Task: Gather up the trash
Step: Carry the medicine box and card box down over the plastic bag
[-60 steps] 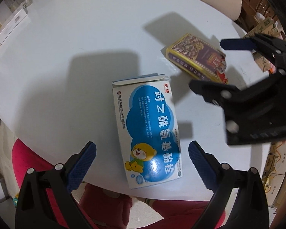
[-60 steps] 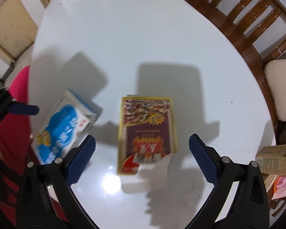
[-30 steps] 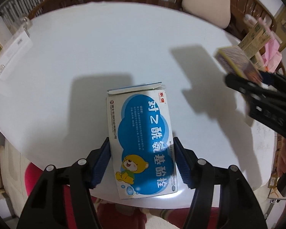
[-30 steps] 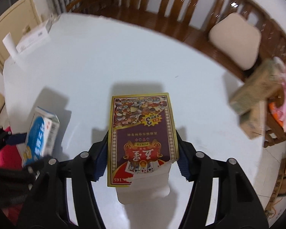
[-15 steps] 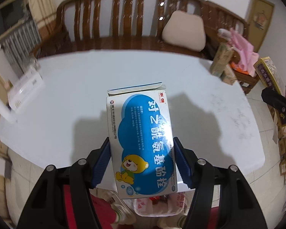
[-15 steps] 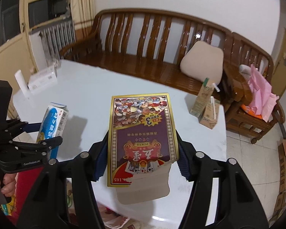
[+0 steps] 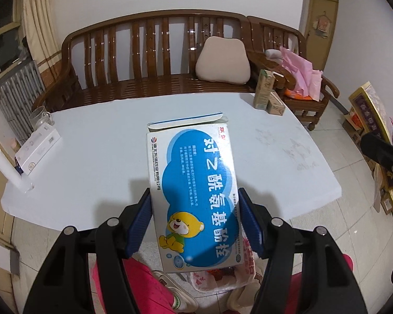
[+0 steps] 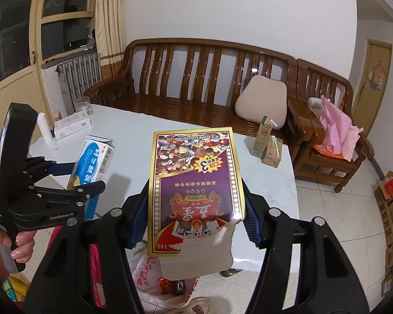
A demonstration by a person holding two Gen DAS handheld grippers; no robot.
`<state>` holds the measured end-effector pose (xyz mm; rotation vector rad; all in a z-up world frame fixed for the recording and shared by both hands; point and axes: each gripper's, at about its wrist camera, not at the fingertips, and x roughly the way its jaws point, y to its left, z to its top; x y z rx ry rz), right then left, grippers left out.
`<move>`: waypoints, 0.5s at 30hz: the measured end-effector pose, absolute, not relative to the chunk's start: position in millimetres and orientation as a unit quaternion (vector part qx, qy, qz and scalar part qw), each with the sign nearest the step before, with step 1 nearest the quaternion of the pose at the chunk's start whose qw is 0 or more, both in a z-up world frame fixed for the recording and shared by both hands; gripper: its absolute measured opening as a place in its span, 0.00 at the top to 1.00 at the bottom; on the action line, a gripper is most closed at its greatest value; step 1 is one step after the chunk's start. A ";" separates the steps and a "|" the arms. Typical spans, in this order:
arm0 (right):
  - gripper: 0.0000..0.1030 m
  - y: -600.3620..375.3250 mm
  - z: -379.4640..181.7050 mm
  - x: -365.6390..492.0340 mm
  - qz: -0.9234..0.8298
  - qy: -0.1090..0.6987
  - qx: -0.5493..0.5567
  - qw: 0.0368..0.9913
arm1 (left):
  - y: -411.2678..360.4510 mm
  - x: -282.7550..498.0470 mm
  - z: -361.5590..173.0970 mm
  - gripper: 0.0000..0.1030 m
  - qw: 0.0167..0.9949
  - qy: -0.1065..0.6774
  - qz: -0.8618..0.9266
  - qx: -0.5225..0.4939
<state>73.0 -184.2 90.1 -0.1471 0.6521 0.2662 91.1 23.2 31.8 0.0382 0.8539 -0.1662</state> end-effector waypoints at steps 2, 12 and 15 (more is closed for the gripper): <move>0.42 -182.4 90.6 58.3 0.128 0.315 -0.072 0.938 | 22.5 83.4 29.5 0.40 0.905 0.416 -0.088 0.018; 0.42 -173.9 75.1 13.8 0.118 0.314 -0.080 0.939 | 24.7 54.0 4.4 0.40 0.893 0.435 -0.117 0.007; 0.42 -172.2 65.9 4.8 0.115 0.318 -0.077 0.938 | 25.5 50.1 -6.2 0.40 0.883 0.452 -0.125 -0.001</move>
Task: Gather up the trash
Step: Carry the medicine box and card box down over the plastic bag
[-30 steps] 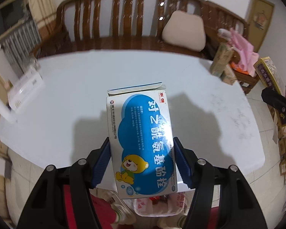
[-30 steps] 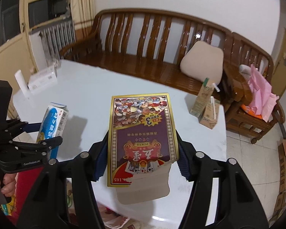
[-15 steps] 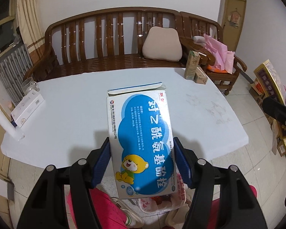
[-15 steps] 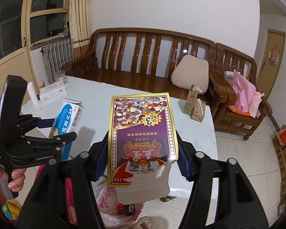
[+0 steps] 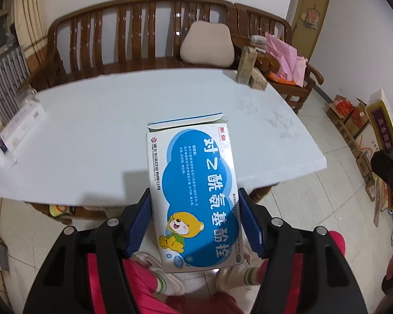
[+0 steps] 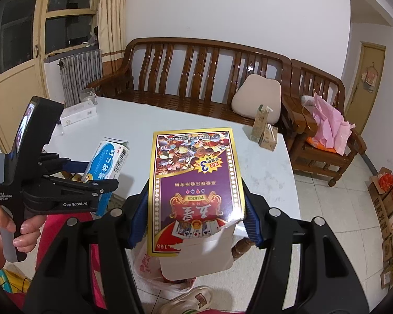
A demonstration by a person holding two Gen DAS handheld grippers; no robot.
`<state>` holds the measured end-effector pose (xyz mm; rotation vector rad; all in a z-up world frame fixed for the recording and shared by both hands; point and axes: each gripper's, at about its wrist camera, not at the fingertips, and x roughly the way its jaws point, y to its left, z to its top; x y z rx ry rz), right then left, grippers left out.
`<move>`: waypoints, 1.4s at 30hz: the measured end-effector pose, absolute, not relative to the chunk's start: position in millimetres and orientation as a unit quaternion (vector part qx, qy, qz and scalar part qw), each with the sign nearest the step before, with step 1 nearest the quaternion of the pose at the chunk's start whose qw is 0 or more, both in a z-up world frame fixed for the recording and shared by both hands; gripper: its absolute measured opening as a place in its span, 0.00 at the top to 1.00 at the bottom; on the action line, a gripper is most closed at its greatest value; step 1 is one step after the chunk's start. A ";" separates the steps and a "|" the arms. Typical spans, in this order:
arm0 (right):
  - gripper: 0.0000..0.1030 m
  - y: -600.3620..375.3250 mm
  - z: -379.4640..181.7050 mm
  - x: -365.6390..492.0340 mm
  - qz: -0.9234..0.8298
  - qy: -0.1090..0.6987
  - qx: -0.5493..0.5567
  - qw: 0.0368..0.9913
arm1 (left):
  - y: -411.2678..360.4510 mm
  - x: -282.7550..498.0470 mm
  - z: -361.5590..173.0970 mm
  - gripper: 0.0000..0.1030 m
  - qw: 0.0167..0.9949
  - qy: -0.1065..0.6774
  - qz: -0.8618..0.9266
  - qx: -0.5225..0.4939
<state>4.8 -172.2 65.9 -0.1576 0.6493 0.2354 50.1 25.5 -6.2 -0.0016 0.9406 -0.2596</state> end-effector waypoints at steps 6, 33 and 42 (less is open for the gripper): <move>0.42 -165.5 45.0 -9.4 0.103 0.322 -0.084 0.938 | 21.4 40.6 -23.6 0.40 0.875 0.467 -0.127 -0.002; 0.42 -148.9 -121.0 -35.2 0.070 0.438 -0.032 0.896 | 8.8 37.3 -177.8 0.40 0.784 0.608 -0.095 -0.085; 0.42 -152.8 -171.0 -20.1 0.064 0.481 -0.018 0.874 | 6.2 48.7 -220.8 0.40 0.755 0.645 -0.075 -0.093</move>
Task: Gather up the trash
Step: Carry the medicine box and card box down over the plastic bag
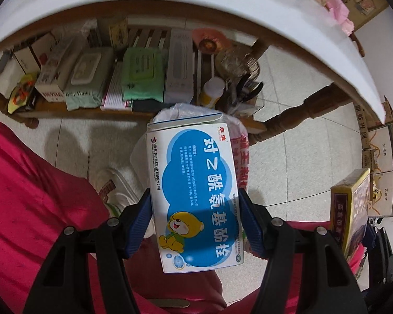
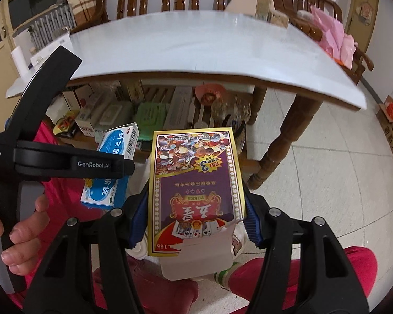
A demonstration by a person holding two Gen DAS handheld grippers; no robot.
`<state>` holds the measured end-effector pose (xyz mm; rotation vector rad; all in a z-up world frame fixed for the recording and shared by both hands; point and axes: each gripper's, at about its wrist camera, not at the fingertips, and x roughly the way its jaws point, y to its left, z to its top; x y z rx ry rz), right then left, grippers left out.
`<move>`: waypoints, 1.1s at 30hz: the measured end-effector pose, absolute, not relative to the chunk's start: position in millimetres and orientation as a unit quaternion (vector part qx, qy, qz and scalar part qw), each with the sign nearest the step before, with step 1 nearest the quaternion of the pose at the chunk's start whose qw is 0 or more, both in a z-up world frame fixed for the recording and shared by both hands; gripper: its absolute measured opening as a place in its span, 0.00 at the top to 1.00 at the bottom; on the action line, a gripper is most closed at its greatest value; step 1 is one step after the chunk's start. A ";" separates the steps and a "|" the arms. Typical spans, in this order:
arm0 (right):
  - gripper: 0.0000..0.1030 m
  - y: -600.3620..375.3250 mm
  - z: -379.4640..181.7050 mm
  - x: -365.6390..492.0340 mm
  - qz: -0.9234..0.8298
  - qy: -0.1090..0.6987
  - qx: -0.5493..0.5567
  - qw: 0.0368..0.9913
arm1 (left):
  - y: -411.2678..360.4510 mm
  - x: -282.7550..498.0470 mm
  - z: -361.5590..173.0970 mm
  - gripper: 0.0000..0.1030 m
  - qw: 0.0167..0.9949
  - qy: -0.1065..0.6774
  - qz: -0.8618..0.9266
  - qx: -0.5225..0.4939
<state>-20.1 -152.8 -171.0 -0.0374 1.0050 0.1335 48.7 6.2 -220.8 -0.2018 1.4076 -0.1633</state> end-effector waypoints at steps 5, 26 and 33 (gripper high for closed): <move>0.42 -153.5 -191.2 -11.6 0.058 0.498 -0.012 0.865 | 8.9 56.9 -246.2 0.40 0.738 0.664 -0.059 -0.103; 0.42 -158.2 -302.0 39.8 0.044 0.593 0.025 0.803 | 5.8 114.2 -342.1 0.40 0.668 0.731 -0.032 -0.134; 0.42 -155.1 -341.6 51.0 0.041 0.622 0.022 0.781 | -1.0 136.8 -370.6 0.40 0.650 0.746 -0.032 -0.142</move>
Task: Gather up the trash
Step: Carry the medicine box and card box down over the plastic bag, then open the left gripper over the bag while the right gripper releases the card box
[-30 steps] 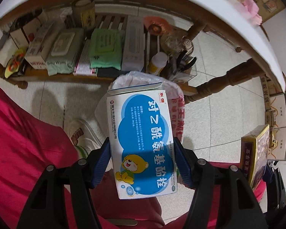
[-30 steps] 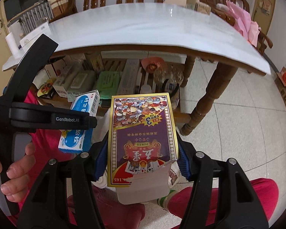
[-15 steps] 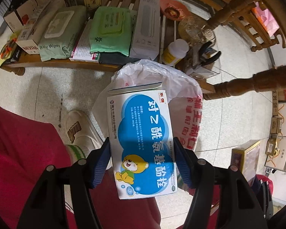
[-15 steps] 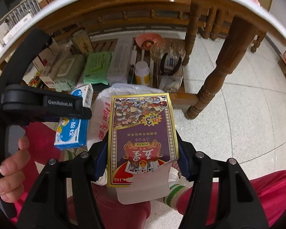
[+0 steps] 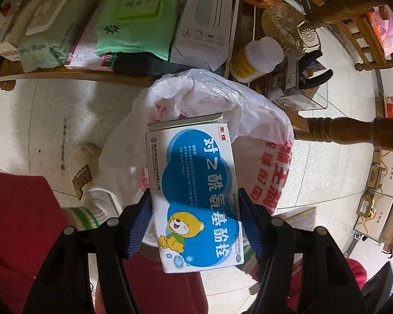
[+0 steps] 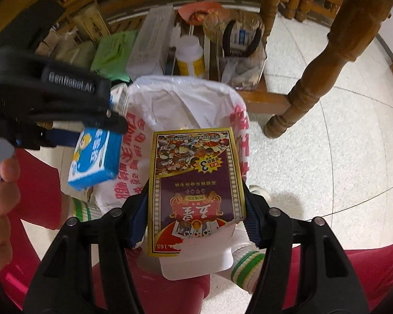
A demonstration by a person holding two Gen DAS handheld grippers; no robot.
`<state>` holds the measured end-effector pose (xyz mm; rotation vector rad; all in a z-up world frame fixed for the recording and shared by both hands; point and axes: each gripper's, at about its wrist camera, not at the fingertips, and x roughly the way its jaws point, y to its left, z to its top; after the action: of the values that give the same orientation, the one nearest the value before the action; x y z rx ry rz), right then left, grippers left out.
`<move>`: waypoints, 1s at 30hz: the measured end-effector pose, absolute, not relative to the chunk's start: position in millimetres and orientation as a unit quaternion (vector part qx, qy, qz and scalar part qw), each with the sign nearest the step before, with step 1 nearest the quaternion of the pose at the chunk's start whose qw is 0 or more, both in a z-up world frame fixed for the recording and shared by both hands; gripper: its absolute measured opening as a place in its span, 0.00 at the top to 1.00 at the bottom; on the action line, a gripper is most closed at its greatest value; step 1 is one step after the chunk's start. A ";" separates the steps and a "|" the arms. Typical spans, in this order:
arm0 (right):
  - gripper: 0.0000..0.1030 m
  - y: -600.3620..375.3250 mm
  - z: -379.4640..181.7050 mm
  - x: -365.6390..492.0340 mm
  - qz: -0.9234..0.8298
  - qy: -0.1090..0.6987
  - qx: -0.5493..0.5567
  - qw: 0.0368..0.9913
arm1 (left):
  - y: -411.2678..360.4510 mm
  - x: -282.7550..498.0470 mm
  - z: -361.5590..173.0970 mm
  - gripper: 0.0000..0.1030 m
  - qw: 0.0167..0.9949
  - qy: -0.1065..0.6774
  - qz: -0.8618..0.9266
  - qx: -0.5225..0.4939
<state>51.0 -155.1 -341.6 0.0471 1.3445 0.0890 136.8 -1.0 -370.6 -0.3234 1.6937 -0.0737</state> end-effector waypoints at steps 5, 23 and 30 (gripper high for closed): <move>0.42 -150.7 -360.1 54.3 0.046 0.638 0.017 0.769 | -2.9 148.6 -389.3 0.40 0.635 0.756 -0.031 -0.154; 0.42 -133.9 -402.6 76.4 0.058 0.664 0.016 0.745 | -2.0 163.8 -422.9 0.39 0.615 0.773 -0.025 -0.154; 0.32 -138.7 -406.0 79.7 0.057 0.666 0.044 0.742 | -1.6 165.4 -431.2 0.24 0.606 0.779 -0.022 -0.156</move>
<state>79.7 -138.7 -406.0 0.0973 1.4600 0.1250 165.4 -1.6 -431.2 -0.3609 1.8021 -0.0512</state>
